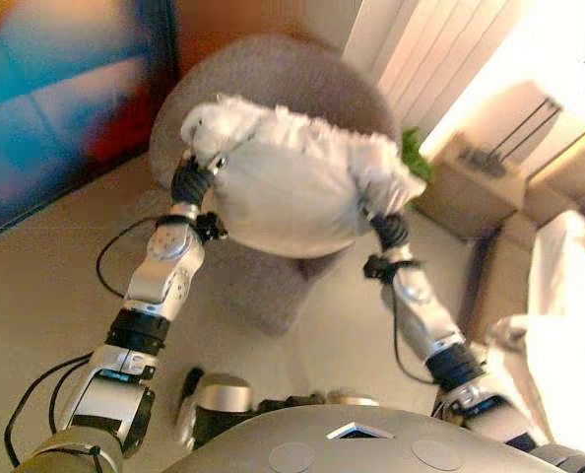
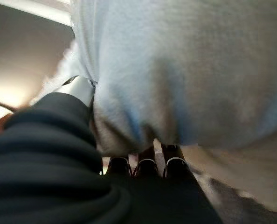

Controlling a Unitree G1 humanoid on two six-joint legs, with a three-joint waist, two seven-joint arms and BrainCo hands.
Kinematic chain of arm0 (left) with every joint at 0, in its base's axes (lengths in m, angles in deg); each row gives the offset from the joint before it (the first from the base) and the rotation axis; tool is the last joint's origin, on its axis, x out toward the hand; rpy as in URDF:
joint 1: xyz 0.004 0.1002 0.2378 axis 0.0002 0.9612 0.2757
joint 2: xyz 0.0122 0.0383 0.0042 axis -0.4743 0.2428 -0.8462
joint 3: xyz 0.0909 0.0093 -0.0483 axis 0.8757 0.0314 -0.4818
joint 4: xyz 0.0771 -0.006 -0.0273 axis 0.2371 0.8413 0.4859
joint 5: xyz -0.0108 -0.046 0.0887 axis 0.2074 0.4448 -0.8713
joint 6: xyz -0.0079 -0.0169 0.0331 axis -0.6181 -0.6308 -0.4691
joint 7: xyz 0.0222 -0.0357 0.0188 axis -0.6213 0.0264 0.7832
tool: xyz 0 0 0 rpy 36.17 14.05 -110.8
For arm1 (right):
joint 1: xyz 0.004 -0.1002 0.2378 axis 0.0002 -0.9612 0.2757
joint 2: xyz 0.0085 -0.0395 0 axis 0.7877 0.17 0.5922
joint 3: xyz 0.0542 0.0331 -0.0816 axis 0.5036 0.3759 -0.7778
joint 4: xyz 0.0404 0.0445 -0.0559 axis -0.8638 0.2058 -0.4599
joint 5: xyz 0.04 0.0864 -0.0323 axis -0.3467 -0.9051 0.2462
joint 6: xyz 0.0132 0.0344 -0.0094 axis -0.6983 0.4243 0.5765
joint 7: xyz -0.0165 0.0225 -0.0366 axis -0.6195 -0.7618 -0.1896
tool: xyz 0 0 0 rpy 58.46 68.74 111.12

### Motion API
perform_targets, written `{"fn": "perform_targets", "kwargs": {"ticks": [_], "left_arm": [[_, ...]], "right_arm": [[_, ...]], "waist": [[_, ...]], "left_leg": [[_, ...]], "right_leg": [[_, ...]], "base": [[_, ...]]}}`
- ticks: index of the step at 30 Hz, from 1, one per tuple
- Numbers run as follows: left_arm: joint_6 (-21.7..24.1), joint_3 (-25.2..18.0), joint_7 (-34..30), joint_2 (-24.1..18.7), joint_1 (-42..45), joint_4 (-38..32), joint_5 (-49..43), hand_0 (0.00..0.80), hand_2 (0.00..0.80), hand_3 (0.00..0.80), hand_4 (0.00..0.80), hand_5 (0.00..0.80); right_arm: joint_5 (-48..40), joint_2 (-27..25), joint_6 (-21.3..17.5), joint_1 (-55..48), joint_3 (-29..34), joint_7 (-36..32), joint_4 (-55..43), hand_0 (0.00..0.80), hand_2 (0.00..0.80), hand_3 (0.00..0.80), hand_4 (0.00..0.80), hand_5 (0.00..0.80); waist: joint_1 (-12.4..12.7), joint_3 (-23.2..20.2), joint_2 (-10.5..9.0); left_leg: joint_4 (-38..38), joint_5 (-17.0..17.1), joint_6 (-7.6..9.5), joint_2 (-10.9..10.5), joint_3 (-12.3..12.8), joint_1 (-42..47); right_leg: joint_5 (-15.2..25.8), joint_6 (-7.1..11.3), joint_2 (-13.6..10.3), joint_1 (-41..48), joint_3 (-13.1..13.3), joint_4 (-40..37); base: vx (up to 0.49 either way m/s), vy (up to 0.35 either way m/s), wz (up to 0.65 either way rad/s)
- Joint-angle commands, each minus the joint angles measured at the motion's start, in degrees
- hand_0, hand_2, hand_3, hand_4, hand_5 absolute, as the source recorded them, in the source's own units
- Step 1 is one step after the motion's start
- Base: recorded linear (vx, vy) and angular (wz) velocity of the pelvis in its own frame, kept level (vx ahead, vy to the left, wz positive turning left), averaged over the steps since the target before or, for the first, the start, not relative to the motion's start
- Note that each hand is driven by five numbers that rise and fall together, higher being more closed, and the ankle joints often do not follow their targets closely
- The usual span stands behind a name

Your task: Pick up the cushion and take it to the sofa

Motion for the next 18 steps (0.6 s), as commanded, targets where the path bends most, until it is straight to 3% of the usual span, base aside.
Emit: {"fn": "perform_targets", "kwargs": {"ticks": [1, 10, 11, 13, 14, 16, 17, 18], "left_arm": [[0.23, 7.72, -4.77, 2.94, -4.64, 1.76, -3.29, 0.800, 0.800, 0.800, 0.800, 0.800], [-0.22, 9.99, -4.95, 4.20, -6.23, 9.70, -4.76, 0.800, 0.800, 0.800, 0.800, 0.800], [1.10, 10.56, -3.53, 4.87, -7.06, 13.06, -4.08, 0.800, 0.800, 0.800, 0.800, 0.800], [1.19, 10.59, -3.54, 4.95, -7.20, 13.21, -4.07, 0.800, 0.800, 0.800, 0.800, 0.800], [1.87, 11.29, -1.78, 5.59, -9.23, 16.29, -3.20, 0.794, 0.794, 0.794, 0.794, 0.794], [1.70, 11.38, -1.75, 5.69, -9.67, 16.66, -2.99, 0.794, 0.794, 0.794, 0.794, 0.794], [1.18, 11.38, -2.11, 6.05, -10.71, 18.45, -2.21, 0.524, 0.524, 0.524, 0.524, 0.524], [1.55, 11.73, -2.28, 6.82, -12.45, 20.88, -1.18, 0.000, 0.000, 0.000, 0.000, 0.000]], "right_arm": [[-4.07, 1.26, -3.57, 3.97, -0.03, -4.25, -1.81, 0.800, 0.800, 0.800, 0.800, 0.800], [-5.91, 2.11, -0.78, 6.70, 1.73, -6.25, 7.77, 0.800, 0.800, 0.800, 0.800, 0.800], [-6.65, 1.62, 1.33, 7.30, 2.28, -7.42, 10.80, 0.800, 0.800, 0.800, 0.800, 0.800], [-6.67, 1.57, 1.32, 7.42, 2.35, -7.48, 10.89, 0.800, 0.800, 0.800, 0.800, 0.800], [-9.19, 0.92, 4.19, 9.07, 3.66, -8.20, 14.55, 0.800, 0.800, 0.800, 0.800, 0.800], [-9.45, 0.77, 4.67, 9.48, 3.92, -8.33, 15.03, 0.800, 0.800, 0.800, 0.800, 0.800], [-9.72, 0.05, 5.84, 10.56, 4.64, -9.21, 16.93, 0.800, 0.800, 0.800, 0.800, 0.800], [-8.44, -0.97, 6.66, 12.35, 5.32, -9.34, 19.23, 0.800, 0.800, 0.800, 0.800, 0.800]], "waist": [[-0.19, -4.98, 1.38], [-0.28, -2.87, 3.13], [-0.60, -2.10, 4.02], [-0.57, -1.96, 4.08], [-1.09, -0.81, 4.85], [-1.09, -0.62, 4.95], [-1.32, -0.20, 5.30], [-1.69, 0.60, 5.76]], "left_leg": [[-0.33, -1.65, 6.14, -2.59, 4.87, 1.09], [0.24, 0.89, 6.27, -2.94, 4.18, -0.25], [0.54, 1.99, 6.23, -3.39, 4.07, -1.32], [0.55, 1.97, 6.22, -3.37, 4.06, -1.25], [0.84, 2.75, 6.15, -3.85, 3.95, -2.75], [0.91, 2.77, 6.15, -3.90, 3.95, -2.96], [0.91, 2.98, 6.13, -4.08, 3.94, -3.43], [1.00, 3.38, 6.02, -4.25, 4.04, -4.29]], "right_leg": [[8.01, 7.09, -6.40, -8.52, -0.25, 2.97], [9.68, 7.09, -6.88, -9.62, 0.00, 4.15], [10.50, 7.09, -7.39, -10.25, -0.02, 4.21], [10.48, 7.09, -7.38, -10.18, -0.02, 4.23], [11.09, 7.09, -7.91, -11.40, 0.10, 4.22], [11.10, 7.09, -7.97, -11.62, 0.13, 4.28], [11.29, 7.09, -8.16, -12.05, 0.13, 4.22], [11.66, 7.09, -8.51, -12.93, -0.01, 4.27]], "base": [[0.146, 0.026, -0.03], [0.060, 0.032, -0.06], [0.035, 0.059, -0.02], [-0.017, 0.051, -0.05], [-0.077, 0.047, -0.08], [-0.061, 0.036, -0.08], [-0.105, 0.058, -0.12], [-0.187, 0.108, -0.11]]}}
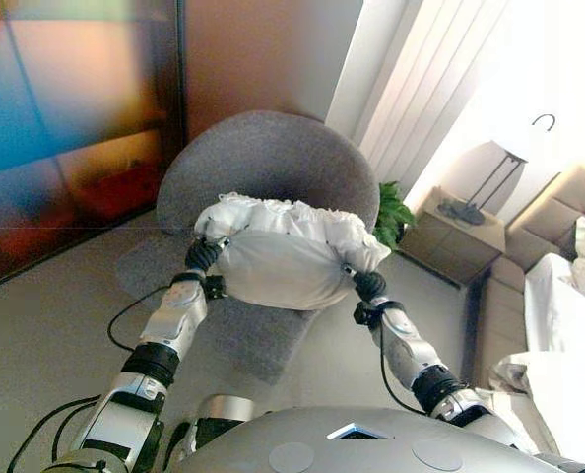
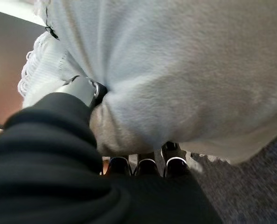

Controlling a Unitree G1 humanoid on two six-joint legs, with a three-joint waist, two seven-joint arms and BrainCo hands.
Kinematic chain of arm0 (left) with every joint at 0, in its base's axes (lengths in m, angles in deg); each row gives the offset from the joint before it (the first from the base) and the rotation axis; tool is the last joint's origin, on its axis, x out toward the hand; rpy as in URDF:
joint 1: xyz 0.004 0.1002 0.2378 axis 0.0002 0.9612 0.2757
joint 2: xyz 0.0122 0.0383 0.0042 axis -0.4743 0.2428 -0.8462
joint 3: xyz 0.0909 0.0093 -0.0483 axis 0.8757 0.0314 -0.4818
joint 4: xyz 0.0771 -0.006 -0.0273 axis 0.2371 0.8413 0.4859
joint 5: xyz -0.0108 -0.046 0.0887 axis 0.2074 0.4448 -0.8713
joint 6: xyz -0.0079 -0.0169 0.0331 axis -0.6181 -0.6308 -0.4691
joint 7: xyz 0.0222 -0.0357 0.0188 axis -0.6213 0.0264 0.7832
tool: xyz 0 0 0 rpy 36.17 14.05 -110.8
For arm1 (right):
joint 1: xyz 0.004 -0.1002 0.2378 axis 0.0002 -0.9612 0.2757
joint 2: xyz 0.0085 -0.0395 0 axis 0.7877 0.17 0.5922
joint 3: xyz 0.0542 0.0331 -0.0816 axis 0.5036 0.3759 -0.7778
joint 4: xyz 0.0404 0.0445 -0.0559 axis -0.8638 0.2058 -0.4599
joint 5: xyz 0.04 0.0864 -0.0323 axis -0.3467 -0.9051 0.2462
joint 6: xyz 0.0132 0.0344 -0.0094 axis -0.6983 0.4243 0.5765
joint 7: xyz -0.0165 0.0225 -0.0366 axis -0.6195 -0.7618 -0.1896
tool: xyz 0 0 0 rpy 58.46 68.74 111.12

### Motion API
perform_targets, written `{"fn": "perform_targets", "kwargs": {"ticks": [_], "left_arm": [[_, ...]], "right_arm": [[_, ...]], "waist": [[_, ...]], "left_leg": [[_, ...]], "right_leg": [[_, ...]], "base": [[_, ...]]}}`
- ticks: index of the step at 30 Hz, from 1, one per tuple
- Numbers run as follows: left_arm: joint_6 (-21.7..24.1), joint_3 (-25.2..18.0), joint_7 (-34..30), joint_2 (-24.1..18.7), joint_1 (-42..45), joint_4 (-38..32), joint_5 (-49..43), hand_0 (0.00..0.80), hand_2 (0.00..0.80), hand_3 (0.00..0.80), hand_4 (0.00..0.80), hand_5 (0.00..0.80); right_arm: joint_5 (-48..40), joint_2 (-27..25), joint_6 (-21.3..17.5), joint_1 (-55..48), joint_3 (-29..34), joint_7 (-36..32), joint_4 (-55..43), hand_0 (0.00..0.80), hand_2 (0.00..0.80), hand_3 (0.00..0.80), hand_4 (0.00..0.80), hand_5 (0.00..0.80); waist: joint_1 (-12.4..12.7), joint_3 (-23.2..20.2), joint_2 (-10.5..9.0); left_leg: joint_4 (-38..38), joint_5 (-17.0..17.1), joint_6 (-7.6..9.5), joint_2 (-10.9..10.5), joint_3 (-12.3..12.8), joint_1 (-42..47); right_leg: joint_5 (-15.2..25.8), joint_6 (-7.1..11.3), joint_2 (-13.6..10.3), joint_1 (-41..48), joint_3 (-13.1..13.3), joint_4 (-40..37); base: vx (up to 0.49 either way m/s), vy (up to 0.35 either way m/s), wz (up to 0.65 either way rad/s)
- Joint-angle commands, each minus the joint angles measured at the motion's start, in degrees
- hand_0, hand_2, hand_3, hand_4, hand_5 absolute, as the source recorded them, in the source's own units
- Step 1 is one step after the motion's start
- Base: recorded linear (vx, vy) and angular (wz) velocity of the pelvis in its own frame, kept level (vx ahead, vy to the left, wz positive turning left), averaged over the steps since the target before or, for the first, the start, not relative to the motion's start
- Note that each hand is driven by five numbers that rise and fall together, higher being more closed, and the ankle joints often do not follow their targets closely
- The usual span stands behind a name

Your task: Pick up the cushion and take it to the sofa

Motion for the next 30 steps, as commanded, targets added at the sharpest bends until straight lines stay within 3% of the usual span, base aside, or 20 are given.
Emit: {"fn": "perform_targets", "kwargs": {"ticks": [1, 5, 10, 11, 12, 20, 26, 30], "left_arm": [[1.78, 7.85, -1.23, 7.48, -13.69, 8.57, 2.67, 0.000, 0.000, 0.000, 0.000, 0.000], [2.74, 8.02, 1.93, 7.77, -16.53, 10.64, 7.36, 0.000, 0.000, 0.000, 0.000, 0.000], [2.78, 8.71, 3.06, 7.82, -17.09, 12.30, 9.86, 0.000, 0.000, 0.000, 0.000, 0.000], [2.79, 8.75, 3.08, 7.82, -17.14, 12.39, 10.05, 0.000, 0.000, 0.000, 0.000, 0.000], [3.53, 9.37, 2.52, 7.81, -18.61, 14.23, 10.66, 0.000, 0.000, 0.000, 0.000, 0.000], [5.83, 10.39, 2.25, 6.56, -20.80, 14.45, 12.25, 0.000, 0.000, 0.000, 0.000, 0.000], [7.46, 10.51, 0.23, 3.59, -22.60, 11.11, 12.69, 0.000, 0.000, 0.000, 0.000, 0.000], [7.44, 9.88, 0.82, 1.19, -21.26, 3.90, 12.14, 0.000, 0.000, 0.000, 0.000, 0.000]], "right_arm": [[-1.12, -4.71, 3.25, 10.25, 4.17, -3.50, 6.49, 0.800, 0.800, 0.800, 0.800, 0.800], [2.16, -8.21, 6.09, 14.73, 3.33, -10.20, 7.98, 0.800, 0.800, 0.800, 0.800, 0.800], [3.18, -8.24, 7.27, 15.92, 1.18, -7.67, 6.93, 0.800, 0.800, 0.800, 0.800, 0.800], [3.12, -8.23, 7.31, 16.03, 1.15, -7.54, 6.98, 0.602, 0.602, 0.602, 0.602, 0.602], [2.28, -8.76, 9.27, 19.22, 0.83, -5.45, 8.32, 0.000, 0.000, 0.000, 0.000, 0.000], [0.37, -10.87, 8.24, 22.67, 1.21, -3.69, 8.26, 0.000, 0.000, 0.000, 0.000, 0.000], [0.57, -13.98, 9.65, 26.27, 1.51, -4.33, 3.48, 0.000, 0.000, 0.000, 0.000, 0.000], [0.95, -16.29, 14.13, 28.14, 1.55, -0.71, -4.29, 0.000, 0.000, 0.000, 0.000, 0.000]], "waist": [[-2.36, 3.26, 4.30], [-2.86, 4.75, 5.05], [-2.91, 5.54, 5.30], [-2.92, 5.56, 5.32], [-3.11, 5.98, 5.79], [-3.12, 6.69, 6.50], [-2.83, 8.93, 6.98], [-3.23, 12.85, 8.34]], "left_leg": [[-1.95, 3.30, 4.67, -1.74, 2.37, -3.64], [-2.18, 3.51, 4.68, -2.56, 2.36, -5.77], [-2.07, 4.00, 4.42, -2.76, 2.99, -7.13], [-2.08, 4.00, 4.42, -2.77, 3.02, -7.17], [-2.39, 4.03, 4.48, -3.07, 3.56, -8.21], [-2.66, 4.02, 4.45, -3.57, 4.19, -9.50], [-2.16, 4.21, 4.36, -4.05, 3.09, -11.88], [-1.51, 4.70, 4.24, -3.95, 3.18, -14.25]], "right_leg": [[12.95, 5.48, -5.06, -9.30, -1.29, -2.11], [13.49, 5.48, -5.95, -11.50, -1.48, -2.52], [13.95, 5.48, -6.57, -12.98, -1.93, -2.30], [13.95, 5.48, -6.59, -13.02, -1.94, -2.31], [13.68, 5.48, -6.99, -13.96, -1.96, -2.34], [13.42, 5.43, -7.74, -15.28, -2.27, -1.90], [12.69, 5.48, -8.58, -18.37, -1.46, 0.49], [13.19, 5.22, -10.10, -21.10, -0.82, 1.64]], "base": [[-0.206, 0.116, -0.08], [-0.141, 0.072, -0.15], [-0.059, 0.028, -0.03], [-0.093, 0.094, 0.01], [-0.139, 0.142, 0.00], [-0.051, 0.065, 0.01], [-0.066, 0.015, 0.02], [-0.069, 0.010, -0.02]]}}
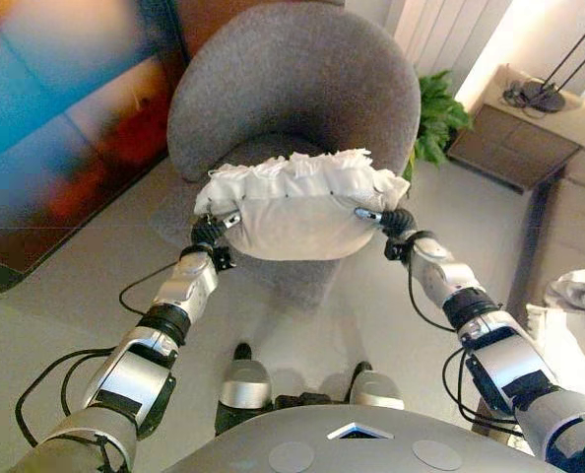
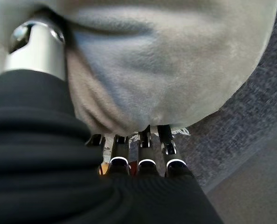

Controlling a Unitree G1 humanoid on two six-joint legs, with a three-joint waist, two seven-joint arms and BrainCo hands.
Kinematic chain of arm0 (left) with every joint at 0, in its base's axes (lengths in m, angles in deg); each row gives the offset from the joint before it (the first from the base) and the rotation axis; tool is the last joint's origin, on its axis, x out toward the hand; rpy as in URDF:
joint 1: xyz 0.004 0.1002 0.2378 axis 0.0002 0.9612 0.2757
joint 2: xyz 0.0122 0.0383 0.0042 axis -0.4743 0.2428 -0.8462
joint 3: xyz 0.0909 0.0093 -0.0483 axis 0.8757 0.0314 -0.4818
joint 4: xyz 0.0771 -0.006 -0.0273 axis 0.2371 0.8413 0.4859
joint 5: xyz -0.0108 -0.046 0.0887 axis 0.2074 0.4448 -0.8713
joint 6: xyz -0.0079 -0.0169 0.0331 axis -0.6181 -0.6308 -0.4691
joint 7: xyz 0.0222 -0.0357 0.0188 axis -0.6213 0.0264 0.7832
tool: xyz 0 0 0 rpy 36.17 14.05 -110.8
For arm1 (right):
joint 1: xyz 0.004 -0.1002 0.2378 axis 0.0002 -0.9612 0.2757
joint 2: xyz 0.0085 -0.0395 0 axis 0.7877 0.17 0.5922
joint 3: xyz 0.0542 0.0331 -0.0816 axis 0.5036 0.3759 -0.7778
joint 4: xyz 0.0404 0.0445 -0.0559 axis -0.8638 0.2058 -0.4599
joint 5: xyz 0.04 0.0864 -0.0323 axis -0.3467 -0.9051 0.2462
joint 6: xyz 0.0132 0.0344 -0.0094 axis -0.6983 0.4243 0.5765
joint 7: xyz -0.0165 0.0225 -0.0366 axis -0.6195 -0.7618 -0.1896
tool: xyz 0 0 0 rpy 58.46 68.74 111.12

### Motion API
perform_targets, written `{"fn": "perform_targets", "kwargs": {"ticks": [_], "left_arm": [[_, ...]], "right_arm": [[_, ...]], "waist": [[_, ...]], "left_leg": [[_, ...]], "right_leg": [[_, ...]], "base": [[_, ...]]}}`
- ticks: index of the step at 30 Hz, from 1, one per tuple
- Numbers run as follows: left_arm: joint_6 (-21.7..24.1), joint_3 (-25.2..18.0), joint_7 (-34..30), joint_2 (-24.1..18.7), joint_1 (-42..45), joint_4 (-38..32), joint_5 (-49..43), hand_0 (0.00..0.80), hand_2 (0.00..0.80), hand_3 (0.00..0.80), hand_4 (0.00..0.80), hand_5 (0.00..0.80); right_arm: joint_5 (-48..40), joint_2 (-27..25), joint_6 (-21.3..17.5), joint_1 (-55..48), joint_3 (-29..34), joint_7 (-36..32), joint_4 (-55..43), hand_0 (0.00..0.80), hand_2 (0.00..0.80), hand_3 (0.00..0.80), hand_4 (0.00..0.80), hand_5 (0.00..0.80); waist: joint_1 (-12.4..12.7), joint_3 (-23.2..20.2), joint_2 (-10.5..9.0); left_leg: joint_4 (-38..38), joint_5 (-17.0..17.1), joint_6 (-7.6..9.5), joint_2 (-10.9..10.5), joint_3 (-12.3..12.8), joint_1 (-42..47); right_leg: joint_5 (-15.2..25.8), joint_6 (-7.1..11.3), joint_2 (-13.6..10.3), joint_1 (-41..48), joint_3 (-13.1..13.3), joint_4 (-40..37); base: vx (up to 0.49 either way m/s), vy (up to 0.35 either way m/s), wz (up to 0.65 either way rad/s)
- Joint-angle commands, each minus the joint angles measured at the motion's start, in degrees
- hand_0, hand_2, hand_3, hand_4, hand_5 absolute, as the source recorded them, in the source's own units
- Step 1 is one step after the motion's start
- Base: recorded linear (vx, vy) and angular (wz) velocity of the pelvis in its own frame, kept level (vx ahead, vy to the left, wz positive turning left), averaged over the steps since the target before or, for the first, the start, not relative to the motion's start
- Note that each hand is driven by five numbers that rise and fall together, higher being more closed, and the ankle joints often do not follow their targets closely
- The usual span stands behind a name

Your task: Pick up the cushion and take it to the sofa

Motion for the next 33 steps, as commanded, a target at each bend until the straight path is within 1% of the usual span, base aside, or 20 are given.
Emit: {"fn": "perform_targets", "kwargs": {"ticks": [1, 6, 10, 11, 12, 14, 15, 17, 18, 21, 22, 23, 25, 26, 27, 29, 30, 31, 32, 33], "left_arm": [[3.42, 3.29, -2.45, 3.40, -7.61, -5.10, -0.80, 0.000, 0.000, 0.000, 0.000, 0.000], [2.60, 2.75, -3.32, 2.70, -5.78, -10.37, -1.04, 0.000, 0.000, 0.000, 0.000, 0.000], [2.73, 2.74, -3.59, 2.62, -5.54, -11.00, -1.27, 0.000, 0.000, 0.000, 0.000, 0.000], [2.04, 2.27, -3.01, 2.26, -4.49, -14.87, -1.94, 0.000, 0.000, 0.000, 0.000, 0.000], [1.25, 1.98, -2.39, 2.08, -4.31, -15.93, -2.14, 0.000, 0.000, 0.000, 0.000, 0.000], [1.21, 1.98, -2.36, 2.08, -4.29, -15.98, -2.15, 0.000, 0.000, 0.000, 0.000, 0.000], [-1.83, 1.12, 0.11, 1.84, -4.77, -16.85, -0.49, 0.000, 0.000, 0.000, 0.000, 0.000], [-1.88, 1.08, 0.14, 1.82, -4.81, -16.90, -0.49, 0.000, 0.000, 0.000, 0.000, 0.000], [-9.23, 0.35, 0.71, 2.42, -5.22, -15.90, 2.19, 0.000, 0.000, 0.000, 0.000, 0.000], [-9.81, 0.23, 0.72, 2.39, -5.47, -15.63, 2.10, 0.000, 0.000, 0.000, 0.000, 0.000], [-6.59, 1.12, 3.07, -0.34, -13.39, -14.80, 5.33, 0.000, 0.000, 0.000, 0.000, 0.000], [-5.70, 1.45, 3.66, -0.68, -15.04, -14.93, 5.87, 0.000, 0.000, 0.000, 0.000, 0.000], [-2.42, 3.43, 7.18, -1.67, -24.39, -16.95, 6.02, 0.000, 0.000, 0.000, 0.000, 0.000], [-2.42, 3.34, 7.20, -1.70, -24.67, -16.91, 6.04, 0.000, 0.000, 0.000, 0.000, 0.000], [0.42, 5.41, 12.41, -1.74, -32.82, -18.03, 5.26, 0.000, 0.000, 0.000, 0.000, 0.000], [0.42, 5.31, 12.41, -1.79, -33.12, -17.99, 5.27, 0.000, 0.000, 0.000, 0.000, 0.000], [1.19, 7.53, 18.62, -0.46, -42.58, -16.30, 3.01, 0.000, 0.000, 0.000, 0.000, 0.000], [1.20, 7.49, 18.61, -0.46, -42.76, -16.22, 3.02, 0.000, 0.000, 0.000, 0.000, 0.000], [3.86, 7.85, 22.84, -0.26, -46.86, -16.07, 3.91, 0.000, 0.000, 0.000, 0.000, 0.000], [4.60, 7.73, 23.51, -0.33, -48.32, -15.79, 4.22, 0.000, 0.000, 0.000, 0.000, 0.000]], "right_arm": [[-0.56, -3.17, 3.11, 6.83, 0.73, 3.36, -4.44, 0.000, 0.000, 0.000, 0.000, 0.000], [3.02, -4.79, 7.01, 6.87, 2.71, 4.14, -9.79, 0.000, 0.000, 0.000, 0.000, 0.000], [3.41, -5.07, 7.44, 6.68, 3.16, 4.05, -10.60, 0.000, 0.000, 0.000, 0.000, 0.000], [5.74, -6.81, 9.88, 6.45, 5.43, 3.61, -13.77, 0.000, 0.000, 0.000, 0.000, 0.000], [6.48, -7.19, 10.92, 6.39, 6.12, 3.42, -14.24, 0.000, 0.000, 0.000, 0.000, 0.000], [6.49, -7.20, 10.94, 6.37, 6.14, 3.41, -14.25, 0.000, 0.000, 0.000, 0.000, 0.000], [7.77, -8.30, 13.61, 8.05, 6.64, 2.86, -13.88, 0.000, 0.000, 0.000, 0.000, 0.000], [7.77, -8.30, 13.62, 8.14, 6.63, 2.84, -13.86, 0.000, 0.000, 0.000, 0.000, 0.000], [9.17, -8.65, 16.96, 9.80, 6.63, 1.96, -12.81, 0.000, 0.000, 0.000, 0.000, 0.000], [9.28, -8.80, 17.37, 10.29, 6.44, 1.79, -13.03, 0.000, 0.000, 0.000, 0.000, 0.000], [2.08, -11.23, 15.37, 18.23, 3.48, 8.09, -13.87, 0.000, 0.000, 0.000, 0.000, 0.000], [0.89, -11.41, 14.46, 19.91, 3.00, 9.40, -13.59, 0.000, 0.000, 0.000, 0.000, 0.000], [-1.42, -11.99, 9.94, 29.76, 1.60, 13.20, -12.07, 0.000, 0.000, 0.000, 0.000, 0.000], [-1.46, -12.05, 9.91, 30.12, 1.54, 13.19, -11.95, 0.000, 0.000, 0.000, 0.000, 0.000], [-1.25, -11.45, 4.81, 38.45, -0.36, 17.62, -10.39, 0.000, 0.000, 0.000, 0.000, 0.000], [-1.29, -11.51, 4.77, 38.85, -0.43, 17.60, -10.27, 0.000, 0.000, 0.000, 0.000, 0.000], [-0.95, -10.44, 2.02, 48.28, -3.43, 22.47, -8.44, 0.000, 0.000, 0.000, 0.000, 0.000], [-0.99, -10.48, 1.98, 48.50, -3.51, 22.44, -8.31, 0.000, 0.000, 0.000, 0.000, 0.000], [-0.24, -10.32, -0.16, 51.85, -5.32, 23.82, -9.15, 0.000, 0.000, 0.000, 0.000, 0.000], [-0.40, -10.54, -0.21, 53.16, -5.93, 24.10, -9.38, 0.000, 0.000, 0.000, 0.000, 0.000]], "waist": [[-1.85, 1.44, 1.85], [-3.00, 3.58, 3.63], [-3.11, 3.62, 3.88], [-4.18, 5.79, 5.17], [-4.07, 5.65, 5.34], [-3.97, 5.45, 5.31], [-4.39, 7.12, 5.60], [-4.26, 6.80, 5.51], [-4.76, 8.30, 5.93], [-4.82, 8.44, 5.97], [-5.63, 12.45, 6.18], [-5.63, 12.46, 6.21], [-5.67, 12.46, 7.04], [-5.64, 12.46, 6.97], [-5.45, 12.46, 7.71], [-5.45, 12.46, 7.66], [-5.63, 12.46, 8.61], [-5.64, 12.46, 8.63], [-6.02, 12.46, 9.32], [-6.15, 12.46, 9.51]], "left_leg": [[-0.60, 0.40, 1.67, -0.01, 0.72, -4.16], [0.43, 1.12, 1.46, -0.25, 1.49, -8.03], [0.63, 1.16, 1.43, -0.29, 1.64, -8.79], [0.71, 2.00, 1.19, -0.20, 1.50, -11.59], [0.80, 2.15, 1.08, -0.15, 1.45, -12.85], [0.84, 2.14, 1.09, -0.15, 1.53, -13.06], [1.22, 2.32, 0.97, 0.36, 0.57, -15.61], [1.34, 2.40, 0.99, 0.31, 0.71, -16.13], [1.45, 2.79, 0.68, 1.06, 0.46, -17.63], [1.36, 3.11, 0.57, 1.16, 0.61, -18.50], [0.69, 4.32, 0.41, 1.62, 0.03, -23.59], [0.76, 4.37, 0.47, 1.67, -0.03, -24.78], [0.05, 4.50, 0.13, 2.31, -0.37, -29.48], [0.26, 4.64, 0.13, 2.26, -0.33, -30.02], [0.14, 4.73, -0.23, 2.37, -1.05, -34.05], [0.37, 4.92, -0.23, 2.32, -1.05, -34.67], [-0.35, 5.68, -0.42, 2.11, -1.54, -35.79], [-0.28, 5.70, -0.43, 2.09, -1.54, -36.00], [-0.61, 6.00, -0.60, 1.56, -1.49, -36.10], [-0.48, 6.34, -0.58, 1.41, -1.51, -37.06]], "right_leg": [[7.10, 4.09, -4.77, -9.46, 1.12, 2.00], [7.90, 3.78, -5.55, -14.19, 3.59, 3.07], [7.97, 3.77, -5.66, -15.11, 4.05, 3.21], [8.83, 3.89, -5.66, -18.49, 5.88, 3.18], [9.04, 3.95, -5.54, -20.26, 6.78, 3.39], [9.04, 3.94, -5.54, -20.57, 6.91, 3.48], [9.12, 4.06, -4.91, -23.89, 8.83, 3.98], [9.32, 4.05, -4.92, -24.50, 9.07, 4.00], [9.33, 4.18, -4.52, -27.16, 9.99, 4.93], [9.67, 4.22, -4.40, -28.23, 10.43, 4.82], [10.51, 4.45, -2.55, -33.83, 13.15, 4.47], [10.46, 4.45, -2.32, -35.09, 13.52, 4.61], [9.73, 4.45, -1.56, -39.68, 14.39, 4.45], [10.02, 4.45, -1.56, -40.21, 14.56, 4.49], [9.71, 4.45, -1.09, -43.80, 14.95, 4.22], [10.05, 4.45, -1.09, -44.39, 15.11, 4.26], [10.25, 4.45, -0.72, -46.25, 15.02, 4.50], [10.27, 4.45, -0.72, -46.48, 15.06, 4.58], [10.49, 4.45, -0.67, -47.18, 15.33, 4.63], [10.83, 4.45, -0.68, -48.30, 15.55, 4.90]], "base": [[-0.070, 0.055, -0.01], [-0.051, 0.061, -0.08], [-0.038, 0.019, -0.04], [-0.136, 0.040, 0.00], [-0.136, 0.040, -0.05], [-0.082, -0.008, -0.06], [-0.139, -0.017, 0.04], [-0.126, -0.011, -0.03], [-0.113, -0.005, -0.10], [-0.222, -0.003, -0.05], [-0.545, -0.011, -0.03], [-0.671, -0.004, -0.04], [-0.356, 0.025, 0.06], [-0.421, 0.025, 0.18], [-0.296, 0.009, 0.16], [-0.195, 0.035, 0.05], [-0.094, 0.061, 0.07], [-0.152, 0.162, 0.08], [-0.093, 0.118, 0.00], [-0.117, 0.165, -0.06]]}}
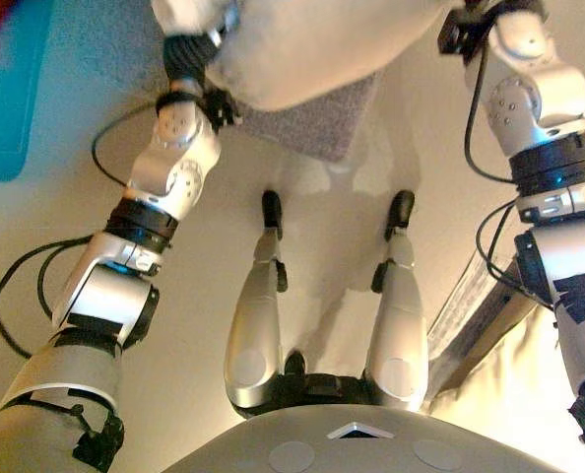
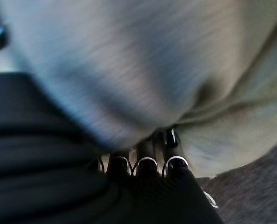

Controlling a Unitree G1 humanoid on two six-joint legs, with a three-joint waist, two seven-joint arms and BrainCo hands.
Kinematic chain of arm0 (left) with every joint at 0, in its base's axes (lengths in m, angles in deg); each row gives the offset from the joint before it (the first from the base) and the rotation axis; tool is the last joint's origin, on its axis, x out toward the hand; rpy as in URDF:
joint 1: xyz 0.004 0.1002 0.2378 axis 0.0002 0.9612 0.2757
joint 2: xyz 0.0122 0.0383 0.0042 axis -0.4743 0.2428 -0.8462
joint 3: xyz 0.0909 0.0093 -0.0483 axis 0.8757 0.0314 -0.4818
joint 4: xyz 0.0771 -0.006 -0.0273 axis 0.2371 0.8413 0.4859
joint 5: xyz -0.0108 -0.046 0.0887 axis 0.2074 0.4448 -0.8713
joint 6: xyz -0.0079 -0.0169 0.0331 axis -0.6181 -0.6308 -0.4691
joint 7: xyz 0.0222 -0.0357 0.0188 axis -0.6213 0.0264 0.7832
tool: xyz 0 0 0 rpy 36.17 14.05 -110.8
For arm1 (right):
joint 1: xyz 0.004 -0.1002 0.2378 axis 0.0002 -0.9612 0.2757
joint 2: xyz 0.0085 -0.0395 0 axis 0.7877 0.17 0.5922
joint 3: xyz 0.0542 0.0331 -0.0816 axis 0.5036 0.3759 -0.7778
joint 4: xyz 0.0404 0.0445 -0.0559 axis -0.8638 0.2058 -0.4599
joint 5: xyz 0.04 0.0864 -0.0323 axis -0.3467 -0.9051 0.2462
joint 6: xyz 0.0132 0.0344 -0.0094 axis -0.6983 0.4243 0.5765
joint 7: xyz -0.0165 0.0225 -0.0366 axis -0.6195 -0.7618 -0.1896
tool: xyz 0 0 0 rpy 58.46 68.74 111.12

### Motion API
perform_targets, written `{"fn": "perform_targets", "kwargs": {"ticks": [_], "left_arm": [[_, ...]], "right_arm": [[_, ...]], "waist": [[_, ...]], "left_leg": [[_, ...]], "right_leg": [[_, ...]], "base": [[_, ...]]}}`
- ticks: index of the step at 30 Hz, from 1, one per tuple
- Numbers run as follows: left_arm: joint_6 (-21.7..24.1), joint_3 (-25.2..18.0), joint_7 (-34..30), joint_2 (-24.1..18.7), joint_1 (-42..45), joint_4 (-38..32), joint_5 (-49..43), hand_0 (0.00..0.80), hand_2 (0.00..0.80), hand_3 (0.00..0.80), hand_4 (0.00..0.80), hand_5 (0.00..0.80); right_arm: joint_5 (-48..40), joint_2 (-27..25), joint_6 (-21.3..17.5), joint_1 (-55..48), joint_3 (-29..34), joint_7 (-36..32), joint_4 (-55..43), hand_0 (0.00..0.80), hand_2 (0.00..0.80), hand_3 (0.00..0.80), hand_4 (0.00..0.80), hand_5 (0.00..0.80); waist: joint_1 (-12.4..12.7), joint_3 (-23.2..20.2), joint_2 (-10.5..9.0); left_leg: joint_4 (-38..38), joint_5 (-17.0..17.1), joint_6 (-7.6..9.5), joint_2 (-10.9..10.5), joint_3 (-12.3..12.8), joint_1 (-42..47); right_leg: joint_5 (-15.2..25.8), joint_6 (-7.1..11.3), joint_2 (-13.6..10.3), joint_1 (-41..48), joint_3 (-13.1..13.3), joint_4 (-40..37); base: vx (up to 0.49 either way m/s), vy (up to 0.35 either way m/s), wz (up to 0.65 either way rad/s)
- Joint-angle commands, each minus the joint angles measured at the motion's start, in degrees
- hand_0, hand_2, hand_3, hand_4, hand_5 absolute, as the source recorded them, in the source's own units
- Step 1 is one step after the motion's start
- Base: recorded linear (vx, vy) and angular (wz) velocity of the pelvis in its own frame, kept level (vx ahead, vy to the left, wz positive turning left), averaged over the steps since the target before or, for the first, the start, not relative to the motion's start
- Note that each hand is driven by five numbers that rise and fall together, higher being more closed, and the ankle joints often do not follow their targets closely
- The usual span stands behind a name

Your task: Pick up the cushion and take it to the sofa

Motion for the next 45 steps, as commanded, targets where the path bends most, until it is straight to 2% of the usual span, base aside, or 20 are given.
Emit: {"fn": "perform_targets", "kwargs": {"ticks": [1, 3, 4, 7, 8, 9, 10, 12, 13, 14, 19, 20, 22, 25, 29, 30, 33, 35, 39, 45], "left_arm": [[6.46, 5.06, 5.38, 5.08, -15.71, -2.52, -2.12, 0.000, 0.000, 0.000, 0.000, 0.000], [6.44, 5.00, 5.44, 5.07, -15.83, -2.55, -2.17, 0.000, 0.000, 0.000, 0.000, 0.000], [9.58, 3.24, 6.57, 3.78, -16.31, -4.49, -2.85, 0.000, 0.000, 0.000, 0.000, 0.000], [9.92, -0.52, 4.66, 2.26, -14.66, -7.80, -2.92, 0.000, 0.000, 0.000, 0.000, 0.000], [9.89, -0.51, 4.66, 2.25, -14.65, -7.84, -2.92, 0.000, 0.000, 0.000, 0.000, 0.000], [10.73, -1.90, 4.06, 1.57, -13.30, -8.63, -2.46, 0.000, 0.000, 0.000, 0.000, 0.000], [12.33, -5.30, 2.74, -0.22, -10.40, -10.47, -1.99, 0.000, 0.000, 0.000, 0.000, 0.000], [12.30, -5.30, 2.70, -0.30, -10.26, -10.63, -1.99, 0.000, 0.000, 0.000, 0.000, 0.000], [13.77, -10.59, 0.70, -1.71, -4.60, -13.42, -0.84, 0.000, 0.000, 0.000, 0.000, 0.000], [13.85, -11.21, 0.63, -1.97, -4.24, -13.84, -0.76, 0.000, 0.000, 0.000, 0.000, 0.000], [13.83, -11.21, 0.64, -2.01, -4.24, -13.89, -0.76, 0.000, 0.000, 0.000, 0.000, 0.000], [17.70, -20.58, 0.79, -3.62, 6.30, -15.71, 2.18, 0.000, 0.000, 0.000, 0.000, 0.000], [14.74, -23.58, -0.21, -4.07, 12.54, -15.61, 2.20, 0.000, 0.000, 0.000, 0.000, 0.000], [13.52, -25.98, -1.13, -2.44, 20.93, -16.63, 3.97, 0.000, 0.000, 0.000, 0.000, 0.000], [11.75, -25.39, -2.28, 0.76, 30.38, -14.44, 6.59, 0.000, 0.000, 0.000, 0.000, 0.000], [8.65, -24.73, -3.85, 1.52, 31.99, -13.92, 7.05, 0.000, 0.000, 0.000, 0.000, 0.000], [5.49, -22.86, -7.49, 2.90, 38.38, -15.30, 7.58, 0.000, 0.000, 0.000, 0.000, 0.000], [4.61, -20.69, -12.48, 3.96, 43.77, -14.99, 7.29, 0.000, 0.000, 0.000, 0.000, 0.000], [-0.02, -17.41, -20.70, 3.91, 50.25, -17.57, 6.27, 0.000, 0.000, 0.000, 0.000, 0.000], [-0.53, -15.73, -22.82, 3.74, 51.90, -19.06, 6.01, 0.000, 0.000, 0.000, 0.000, 0.000]], "right_arm": [[0.40, -1.37, -6.04, 11.33, -6.82, 3.62, -3.80, 0.000, 0.000, 0.000, 0.000, 0.000], [0.39, -1.41, -6.06, 11.50, -6.88, 3.61, -3.78, 0.000, 0.000, 0.000, 0.000, 0.000], [2.11, -3.25, -6.49, 11.14, -6.04, 3.30, -7.70, 0.000, 0.000, 0.000, 0.000, 0.000], [5.02, -6.55, -5.43, 9.27, -2.90, 2.66, -14.02, 0.000, 0.000, 0.000, 0.000, 0.000], [5.06, -6.55, -5.33, 9.16, -2.82, 2.71, -14.19, 0.000, 0.000, 0.000, 0.000, 0.000], [5.37, -7.86, -5.30, 8.06, -1.37, 2.30, -15.60, 0.000, 0.000, 0.000, 0.000, 0.000], [6.14, -10.47, -5.66, 5.52, 2.05, 1.35, -18.23, 0.000, 0.000, 0.000, 0.000, 0.000], [6.26, -10.43, -5.52, 5.20, 2.30, 1.34, -18.59, 0.000, 0.000, 0.000, 0.000, 0.000], [7.81, -13.00, -5.62, 0.49, 7.61, 0.18, -21.43, 0.000, 0.000, 0.000, 0.000, 0.000], [8.01, -13.22, -5.49, 0.14, 8.25, 0.11, -22.08, 0.000, 0.000, 0.000, 0.000, 0.000], [8.05, -13.19, -5.43, 0.09, 8.33, 0.13, -22.19, 0.000, 0.000, 0.000, 0.000, 0.000], [11.52, -16.36, -5.63, -8.74, 15.36, -2.48, -25.74, 0.000, 0.000, 0.000, 0.000, 0.000], [12.42, -17.18, -4.18, -16.47, 19.09, -1.70, -27.69, 0.000, 0.000, 0.000, 0.000, 0.000], [13.10, -14.99, -5.98, -28.51, 24.61, -2.09, -28.05, 0.000, 0.000, 0.000, 0.000, 0.000], [11.81, -7.55, -11.30, -42.39, 28.92, 0.61, -25.70, 0.000, 0.000, 0.000, 0.000, 0.000], [11.26, -6.32, -11.28, -44.26, 29.10, 1.37, -25.30, 0.000, 0.000, 0.000, 0.000, 0.000], [7.37, -3.68, -13.27, -52.01, 30.81, 2.64, -24.01, 0.000, 0.000, 0.000, 0.000, 0.000], [2.40, -0.99, -16.83, -57.56, 31.35, 0.64, -21.37, 0.000, 0.000, 0.000, 0.000, 0.000], [2.89, 3.39, -16.68, -64.05, 28.60, -4.77, -20.29, 0.000, 0.000, 0.000, 0.000, 0.000], [0.92, 4.11, -16.95, -65.42, 26.35, -7.00, -19.88, 0.000, 0.000, 0.000, 0.000, 0.000]], "waist": [[-1.92, 0.63, 4.34], [-1.94, 0.63, 4.32], [-2.22, 0.63, 5.02], [-2.23, 0.63, 5.87], [-2.23, 0.63, 5.82], [-2.24, 0.63, 6.11], [-2.24, 0.63, 6.42], [-2.24, 0.63, 6.29], [-2.22, 0.63, 6.87], [-2.22, 0.63, 6.77], [-2.19, 0.63, 6.68], [-2.45, 0.63, 7.11], [-2.62, 0.63, 6.67], [-2.49, 0.63, 5.84], [-1.80, 0.63, 3.86], [-1.63, 0.63, 3.46], [-1.09, 0.63, 2.72], [-0.48, 0.63, 2.32], [0.41, 0.63, 1.57], [0.78, 0.63, 1.13]], "left_leg": [[-2.52, 0.70, -1.73, 3.62, -2.91, 1.87], [-2.41, 0.73, -1.72, 3.56, -2.89, 1.61], [-2.61, 0.63, -1.53, 3.01, -2.91, 1.29], [-3.34, 0.91, -1.29, 2.27, -2.71, 0.44], [-3.31, 0.93, -1.28, 2.23, -2.70, 0.40], [-3.70, 0.60, -1.23, 2.17, -2.52, 0.90], [-4.07, 0.73, -1.14, 1.88, -2.43, 0.82], [-4.01, 0.81, -1.13, 1.82, -2.40, 0.75], [-4.42, -0.67, -1.15, 1.60, -2.25, 3.11], [-4.42, 0.00, -1.17, 1.52, -2.22, 2.43], [-4.42, 0.06, -1.16, 1.49, -2.15, 2.39], [-4.53, -2.04, -1.29, 1.22, -1.69, 6.40], [-4.54, -2.45, -1.12, 1.06, -1.29, 7.38], [-4.55, -3.23, -0.61, 1.18, -1.08, 8.16], [-4.39, -4.67, 0.08, 1.68, -1.35, 9.58], [-4.33, -4.79, 0.13, 1.83, -1.40, 9.68], [-4.42, -5.31, 0.54, 2.22, -1.42, 10.23], [-4.47, -6.08, 0.91, 2.52, -1.75, 10.94], [-4.46, -6.50, 1.36, 2.81, -2.00, 11.82], [-4.49, -6.52, 1.59, 2.79, -2.14, 12.00]], "right_leg": [[4.28, 2.69, -1.20, -7.41, 3.36, 6.52], [4.33, 2.69, -1.24, -7.70, 3.45, 6.62], [4.07, 2.69, -1.65, -8.93, 3.60, 7.30], [4.04, 2.60, -2.45, -10.91, 3.48, 7.58], [4.05, 2.60, -2.48, -10.98, 3.52, 7.63], [3.36, 2.59, -2.71, -10.72, 3.32, 7.69], [3.53, 2.40, -2.96, -11.15, 3.38, 7.60], [3.66, 2.41, -3.00, -11.22, 3.47, 7.58], [1.75, 2.36, -3.49, -9.44, 2.95, 7.98], [2.82, 2.26, -3.50, -10.08, 3.10, 7.62], [2.95, 2.26, -3.51, -10.14, 3.19, 7.53], [1.19, 1.98, -4.23, -6.82, 2.05, 7.38], [1.09, 1.78, -4.11, -5.84, 1.58, 6.82], [0.75, 1.57, -4.09, -4.21, 0.90, 5.95], [0.37, 1.62, -4.17, -1.59, -0.95, 5.33], [0.48, 1.66, -4.22, -1.28, -1.39, 5.19], [0.59, 1.96, -4.54, 0.17, -3.13, 4.35], [0.36, 2.14, -4.51, 2.00, -4.50, 3.61], [0.64, 2.37, -4.60, 4.03, -6.46, 2.70], [0.93, 2.45, -4.82, 4.76, -7.24, 2.12]], "base": [[-0.044, 0.066, -0.11], [-0.039, 0.065, -0.05], [-0.085, 0.098, 0.02], [-0.086, 0.095, 0.05], [-0.048, 0.038, 0.03], [-0.039, 0.046, 0.06], [-0.043, 0.046, 0.09], [0.000, 0.032, 0.10], [0.008, 0.041, 0.08], [0.005, 0.041, 0.11], [-0.006, 0.020, 0.03], [0.014, 0.112, 0.04], [-0.013, 0.059, -0.08], [-0.034, -0.035, -0.12], [-0.028, -0.149, -0.07], [-0.045, -0.167, -0.06], [-0.050, -0.122, -0.03], [-0.062, -0.171, 0.05], [-0.046, -0.139, 0.19], [-0.027, -0.082, 0.14]]}}
